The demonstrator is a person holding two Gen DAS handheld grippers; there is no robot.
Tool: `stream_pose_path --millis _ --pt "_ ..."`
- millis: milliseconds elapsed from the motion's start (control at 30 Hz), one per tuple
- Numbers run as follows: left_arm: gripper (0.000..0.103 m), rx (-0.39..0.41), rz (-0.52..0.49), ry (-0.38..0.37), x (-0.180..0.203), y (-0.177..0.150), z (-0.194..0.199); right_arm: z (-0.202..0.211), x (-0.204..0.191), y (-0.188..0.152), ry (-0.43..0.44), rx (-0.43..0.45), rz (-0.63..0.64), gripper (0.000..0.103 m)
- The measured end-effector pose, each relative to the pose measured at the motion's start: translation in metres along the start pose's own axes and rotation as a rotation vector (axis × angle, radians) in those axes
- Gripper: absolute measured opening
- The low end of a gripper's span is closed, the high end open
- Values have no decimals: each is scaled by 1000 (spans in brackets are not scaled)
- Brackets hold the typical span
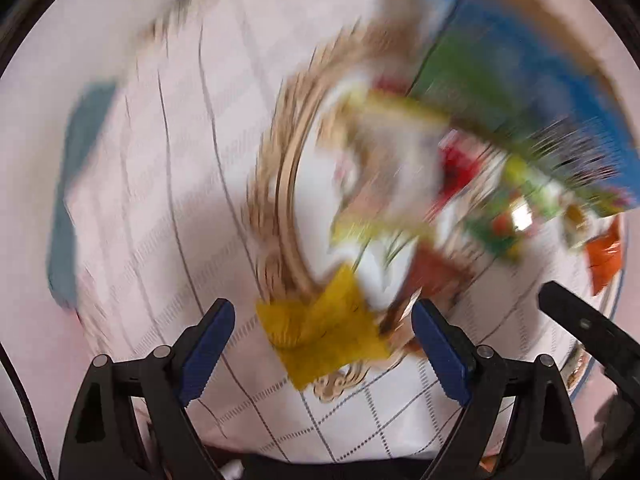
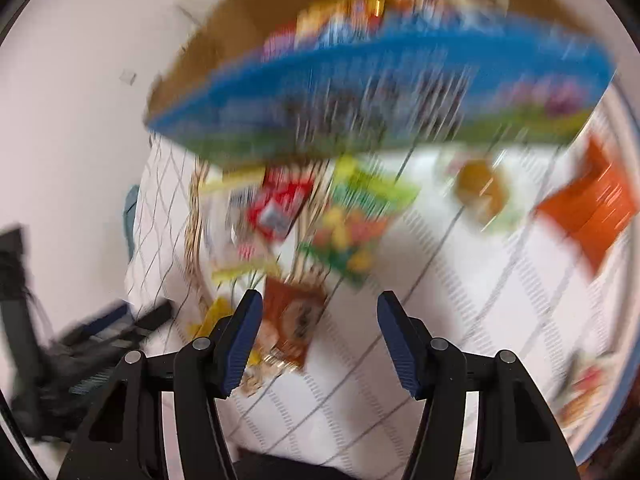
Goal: Organize snacks
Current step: 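Grasp the brown biscuit pack with the right tool while the left tool grasps the yellow chip bag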
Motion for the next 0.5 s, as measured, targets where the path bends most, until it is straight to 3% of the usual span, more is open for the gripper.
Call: stream_pose_path --millis 133,200,367,500 --pt "90 -130 151 -121 -18 -5 -50 -33 -11 -11 -17 -51 1 63" --pt "90 -133 129 -107 -19 -7 -54 -42 -13 -15 -28 -66 -2 63" --pt "91 0 -218 -41 -4 -27 -14 -41 -10 -23 -50 -75 4 63" --pt "91 -11 -467 83 8 -48 -20 -40 1 -29 -72 -92 -11 63"
Point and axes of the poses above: each gripper's, at about its wrist camera, not at the fingertips, and z roughly against the way its jaws point, x to its right, y to its top, the point moved 4 cm from there along -z, roughly the way its jaws point, and after that the axes turned 3 degrees about -y, right-handed, at the moved point
